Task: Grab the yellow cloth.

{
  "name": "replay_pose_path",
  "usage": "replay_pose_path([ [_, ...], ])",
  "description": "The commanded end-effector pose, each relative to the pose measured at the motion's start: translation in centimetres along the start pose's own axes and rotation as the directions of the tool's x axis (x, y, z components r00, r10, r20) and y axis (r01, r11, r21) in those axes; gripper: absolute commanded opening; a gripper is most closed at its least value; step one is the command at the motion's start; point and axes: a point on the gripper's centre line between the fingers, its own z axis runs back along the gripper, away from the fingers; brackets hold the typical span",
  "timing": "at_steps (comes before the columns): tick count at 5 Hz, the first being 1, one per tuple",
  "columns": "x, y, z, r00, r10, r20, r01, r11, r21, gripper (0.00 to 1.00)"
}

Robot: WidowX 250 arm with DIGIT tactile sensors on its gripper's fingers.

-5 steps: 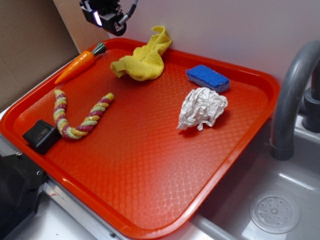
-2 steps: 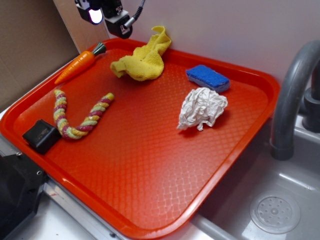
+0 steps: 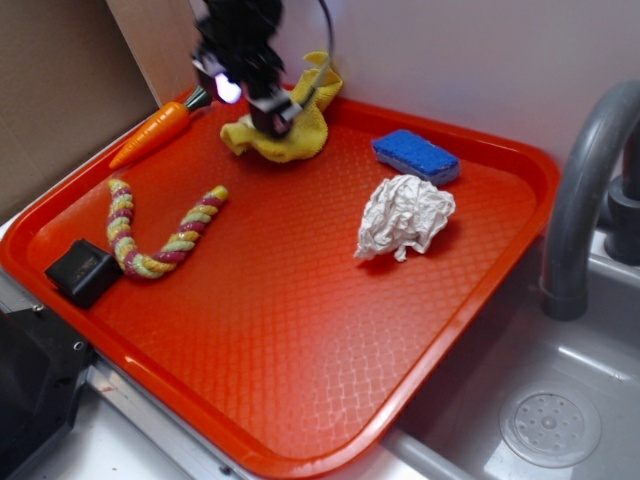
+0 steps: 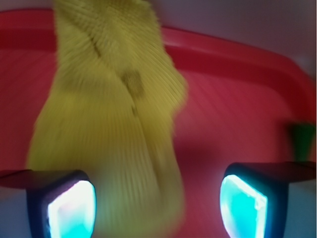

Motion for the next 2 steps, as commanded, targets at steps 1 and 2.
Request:
replay_pose_path([
  [1, 1.8, -1.7, 2.8, 0.984, -0.073, 0.161, 0.080, 0.996, -0.038, 1.00],
  [2, 2.0, -0.3, 3.1, 0.967, -0.021, 0.253, 0.046, 0.994, -0.095, 1.00],
])
